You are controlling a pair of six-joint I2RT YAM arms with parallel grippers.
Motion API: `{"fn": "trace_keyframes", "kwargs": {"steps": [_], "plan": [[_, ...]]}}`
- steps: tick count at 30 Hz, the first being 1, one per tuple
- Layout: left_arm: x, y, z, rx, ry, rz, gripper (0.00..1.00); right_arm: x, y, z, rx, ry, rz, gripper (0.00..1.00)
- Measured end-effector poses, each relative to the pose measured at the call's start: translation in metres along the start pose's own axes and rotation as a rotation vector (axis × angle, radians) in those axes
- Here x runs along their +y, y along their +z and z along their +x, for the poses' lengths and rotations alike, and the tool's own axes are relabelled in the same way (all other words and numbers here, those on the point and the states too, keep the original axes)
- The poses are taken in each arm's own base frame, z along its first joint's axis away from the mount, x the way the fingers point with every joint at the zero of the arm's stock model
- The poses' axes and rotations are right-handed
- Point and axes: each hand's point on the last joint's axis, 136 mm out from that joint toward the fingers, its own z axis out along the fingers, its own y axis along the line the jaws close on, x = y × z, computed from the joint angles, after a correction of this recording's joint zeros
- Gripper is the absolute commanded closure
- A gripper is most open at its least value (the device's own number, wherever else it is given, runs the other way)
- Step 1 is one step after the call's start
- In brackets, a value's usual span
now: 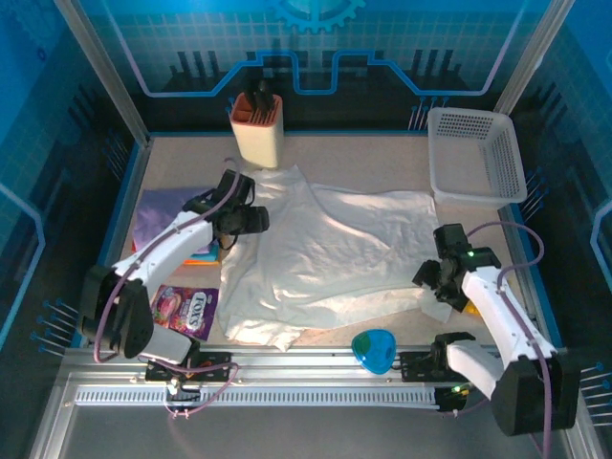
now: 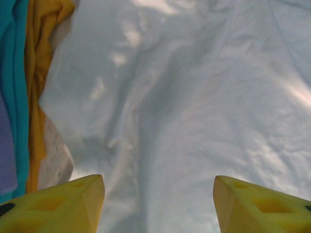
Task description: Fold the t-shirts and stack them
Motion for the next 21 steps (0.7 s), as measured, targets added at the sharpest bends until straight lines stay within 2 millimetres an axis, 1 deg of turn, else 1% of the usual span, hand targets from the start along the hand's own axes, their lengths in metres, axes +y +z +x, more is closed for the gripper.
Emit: {"fn": "trace_keyframes", "kwargs": {"steps": [6,9,10,11,13,14,17,20,21], "plan": [[0.016,-0.040,0.058,0.069,-0.124,0.063,0.40,0.016,-0.012,0.000,-0.052,-0.016,-0.145,0.00],[0.028,-0.058,0.091,0.114,-0.217,0.078,0.41,0.023,-0.016,0.002,-0.068,-0.029,-0.211,0.00],[0.032,-0.062,0.104,0.131,-0.248,0.084,0.43,0.025,-0.017,0.002,-0.074,-0.030,-0.226,0.00],[0.035,-0.066,0.118,0.153,-0.281,0.088,0.47,0.026,-0.018,0.002,-0.075,-0.031,-0.235,0.03],[0.041,-0.071,0.143,0.194,-0.334,0.098,0.51,0.028,-0.017,0.001,-0.075,-0.030,-0.242,0.04],[0.044,-0.072,0.158,0.218,-0.368,0.099,0.52,0.029,-0.016,0.002,-0.069,-0.030,-0.244,0.05],[0.055,-0.074,0.193,0.280,-0.440,0.088,0.56,0.030,-0.008,0.005,-0.036,-0.025,-0.237,0.08],[0.068,-0.072,0.218,0.329,-0.502,0.047,0.58,0.032,-0.002,0.010,-0.006,-0.019,-0.238,0.11],[0.070,-0.070,0.224,0.339,-0.517,0.036,0.59,0.032,-0.001,0.010,-0.003,-0.018,-0.239,0.11]]}}
